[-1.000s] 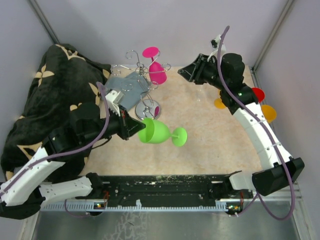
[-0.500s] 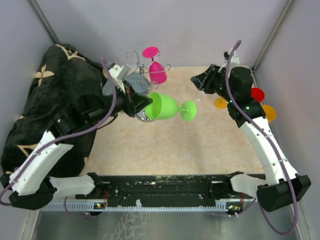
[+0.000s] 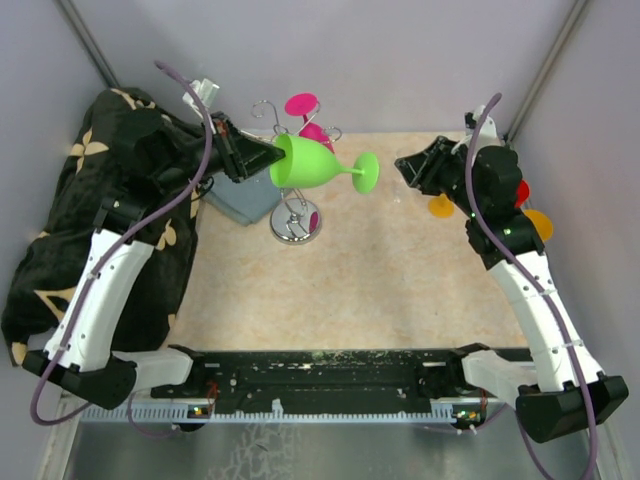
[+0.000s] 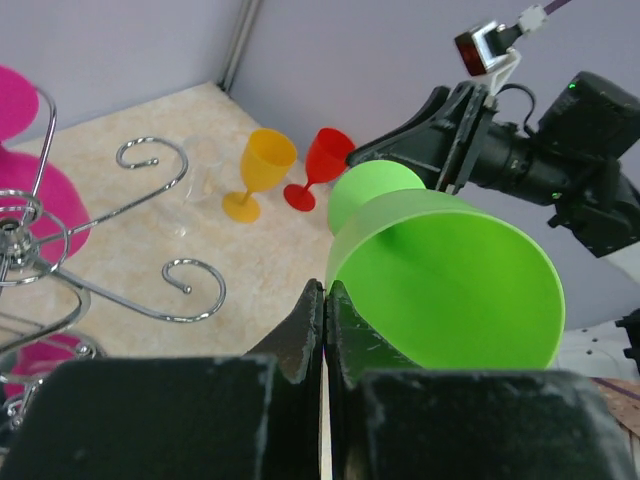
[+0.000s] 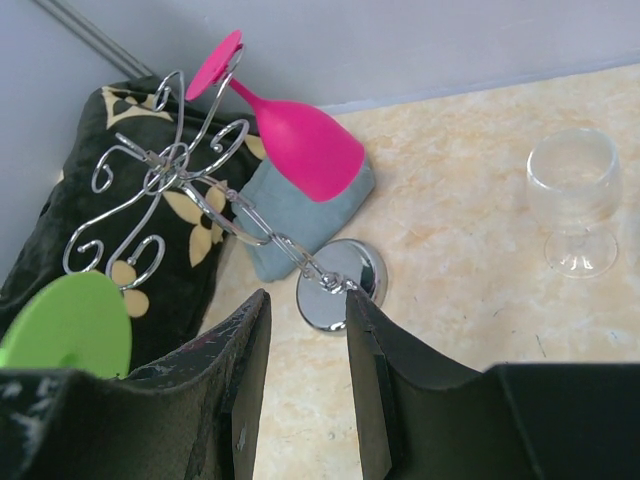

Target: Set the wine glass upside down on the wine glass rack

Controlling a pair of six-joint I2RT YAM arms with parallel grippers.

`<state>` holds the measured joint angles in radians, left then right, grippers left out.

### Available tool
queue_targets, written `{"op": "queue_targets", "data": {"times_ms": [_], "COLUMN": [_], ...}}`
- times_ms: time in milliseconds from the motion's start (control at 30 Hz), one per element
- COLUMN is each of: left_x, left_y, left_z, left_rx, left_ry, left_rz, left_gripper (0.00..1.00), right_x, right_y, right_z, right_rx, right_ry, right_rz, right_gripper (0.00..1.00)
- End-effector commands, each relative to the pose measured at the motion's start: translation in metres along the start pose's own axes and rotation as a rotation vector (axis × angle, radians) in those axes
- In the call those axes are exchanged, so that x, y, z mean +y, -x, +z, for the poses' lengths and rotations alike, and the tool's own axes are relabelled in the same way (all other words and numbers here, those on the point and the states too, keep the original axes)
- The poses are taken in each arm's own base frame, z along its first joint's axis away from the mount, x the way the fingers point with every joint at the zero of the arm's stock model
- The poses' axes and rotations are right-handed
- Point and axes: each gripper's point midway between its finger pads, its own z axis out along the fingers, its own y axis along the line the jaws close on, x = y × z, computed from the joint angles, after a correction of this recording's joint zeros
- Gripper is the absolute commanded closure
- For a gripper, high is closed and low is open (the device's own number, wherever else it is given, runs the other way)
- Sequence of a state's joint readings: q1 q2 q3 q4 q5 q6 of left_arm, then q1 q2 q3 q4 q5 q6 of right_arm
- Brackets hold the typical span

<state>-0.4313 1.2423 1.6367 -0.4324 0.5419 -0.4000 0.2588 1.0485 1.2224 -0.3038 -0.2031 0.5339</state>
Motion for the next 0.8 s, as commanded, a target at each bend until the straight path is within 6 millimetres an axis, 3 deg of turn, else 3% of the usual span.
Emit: {"op": "queue_targets", "data": {"times_ms": [0,200,333,567,767], "left_x": [-0.030,-0.015,-0.012,-0.024,-0.031], "left_y": [0.025,0.033,0.032,0.046,0.057], "left_z": [-0.011,-0.036,-0.041,-0.055,-0.060], "left_rx": [-0.067,-0.121,-0.126,-0.188,-0.229], "left_ry": [-0.252,-0.396,-0.432,-0.580,-0.664], "left_rz": [0.002,-0.127,-0.157,-0.207,-0.233], "left_gripper": [1.00,1.00,1.00,1.00,1.00], "right_x": [0.023,0.045,0.071,0.128,0.161], "right_y": [0.018,0.021,0.025,0.044,0.059], "right_z": [-0.007,-0.006,-0.008,-0.026,-0.047], "right_rx": [-0.060,-0.062,-0.060,-0.086,-0.091], "right_ry": [0.106,0.231,0.377,0.720,0.975], "right_rz": [-0.025,-0.002,0.029,0.073,0.126], "right_gripper": [0.63,0.65,0.71,0.68,0.66]}}
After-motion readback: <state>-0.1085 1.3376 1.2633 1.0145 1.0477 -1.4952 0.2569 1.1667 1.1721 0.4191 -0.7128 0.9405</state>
